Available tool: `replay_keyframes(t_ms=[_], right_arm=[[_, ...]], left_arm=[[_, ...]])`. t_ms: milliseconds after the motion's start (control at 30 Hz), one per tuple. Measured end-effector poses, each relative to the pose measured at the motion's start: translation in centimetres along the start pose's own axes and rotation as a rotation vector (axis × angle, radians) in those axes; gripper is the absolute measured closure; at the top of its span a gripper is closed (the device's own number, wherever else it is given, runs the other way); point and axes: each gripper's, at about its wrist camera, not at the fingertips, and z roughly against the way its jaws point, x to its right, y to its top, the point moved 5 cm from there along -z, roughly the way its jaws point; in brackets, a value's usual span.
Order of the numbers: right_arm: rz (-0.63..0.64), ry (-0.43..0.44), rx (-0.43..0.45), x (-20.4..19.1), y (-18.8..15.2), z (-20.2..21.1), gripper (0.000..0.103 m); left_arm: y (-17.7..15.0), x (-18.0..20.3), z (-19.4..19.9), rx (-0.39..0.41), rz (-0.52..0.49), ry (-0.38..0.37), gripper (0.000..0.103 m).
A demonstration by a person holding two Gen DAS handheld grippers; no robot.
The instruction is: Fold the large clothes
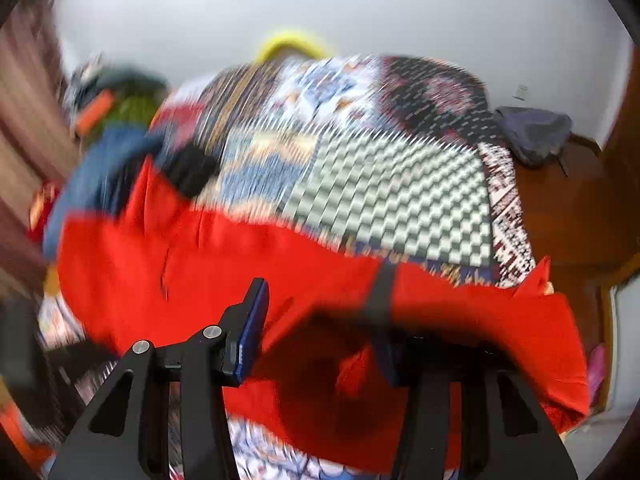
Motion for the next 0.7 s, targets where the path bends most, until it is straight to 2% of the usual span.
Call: replay_keyframes(t_ms=[100, 267, 367, 533, 600, 633, 700], right_arm=[[-0.028, 0.037, 0.032, 0.5, 0.1, 1.2, 0.059], [0.051, 0.030, -0.020, 0.0, -2.6, 2.2, 0.059], [0.134, 0.054, -0.059, -0.7, -4.8, 2.9, 0.059], [0.203, 0.103, -0.126, -2.1, -8.0, 3.4, 0.059], [0.218, 0.101, -0.149, -2.3, -8.7, 2.8, 0.059], [0.220, 0.095, -0.159, -2.3, -8.7, 2.4, 0.059], [0.216, 0.074, -0.175, -2.0, -8.8, 1.6, 0.059]], left_arm=[[-0.2, -0.5, -1.0, -0.014, -0.035, 0.051, 0.044], [0.8, -1.8, -0.9, 0.002, 0.006, 0.058, 0.044], [2.0, -2.0, 0.0, 0.035, -0.008, 0.097, 0.044], [5.5, -3.2, 0.4, 0.063, -0.019, 0.180, 0.044], [7.5, -3.8, 0.8, 0.089, -0.011, 0.208, 0.044], [9.3, -4.6, 1.3, 0.114, -0.010, 0.255, 0.044], [11.4, -6.1, 2.3, 0.141, 0.045, 0.276, 0.044]])
